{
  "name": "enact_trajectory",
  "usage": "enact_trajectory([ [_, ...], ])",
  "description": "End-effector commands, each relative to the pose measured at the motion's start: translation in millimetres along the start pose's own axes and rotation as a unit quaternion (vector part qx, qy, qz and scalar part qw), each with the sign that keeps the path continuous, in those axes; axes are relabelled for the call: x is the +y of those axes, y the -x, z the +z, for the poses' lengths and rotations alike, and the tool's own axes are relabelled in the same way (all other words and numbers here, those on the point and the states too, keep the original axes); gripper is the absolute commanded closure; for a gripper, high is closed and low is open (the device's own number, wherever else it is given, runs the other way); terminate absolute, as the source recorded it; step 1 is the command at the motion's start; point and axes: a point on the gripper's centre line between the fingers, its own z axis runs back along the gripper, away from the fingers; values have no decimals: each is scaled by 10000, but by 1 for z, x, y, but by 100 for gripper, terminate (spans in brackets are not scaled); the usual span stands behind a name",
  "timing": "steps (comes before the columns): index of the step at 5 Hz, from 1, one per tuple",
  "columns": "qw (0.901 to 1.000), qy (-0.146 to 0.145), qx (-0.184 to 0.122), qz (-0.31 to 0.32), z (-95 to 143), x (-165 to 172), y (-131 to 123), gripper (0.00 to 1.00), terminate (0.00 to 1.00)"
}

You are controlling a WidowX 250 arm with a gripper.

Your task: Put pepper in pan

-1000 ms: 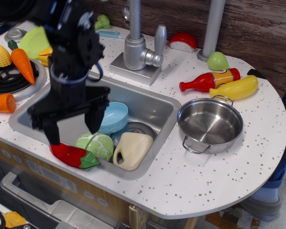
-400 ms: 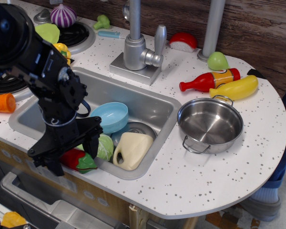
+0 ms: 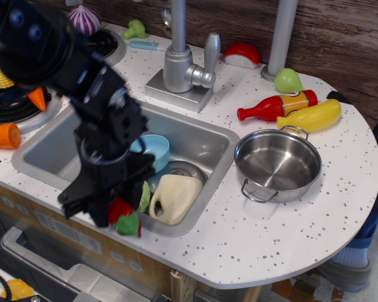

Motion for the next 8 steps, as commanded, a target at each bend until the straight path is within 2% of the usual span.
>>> enact_trajectory([
  [1,9998,115,-150,-63,55,-55,29,100,0],
  [2,9996,197,-184,-63,69,-103,45,100,0],
  [3,9969,484,-532,-316,57,-149,53,100,0],
  [4,9940,719,-507,-653,46,-174,50,100,0],
  [5,9857,1162,-653,-1026,34,-193,55,0,0],
  [7,9857,1162,-653,-1026,34,-193,55,0,0],
  [8,9857,1162,-653,-1026,34,-193,55,0,100],
])
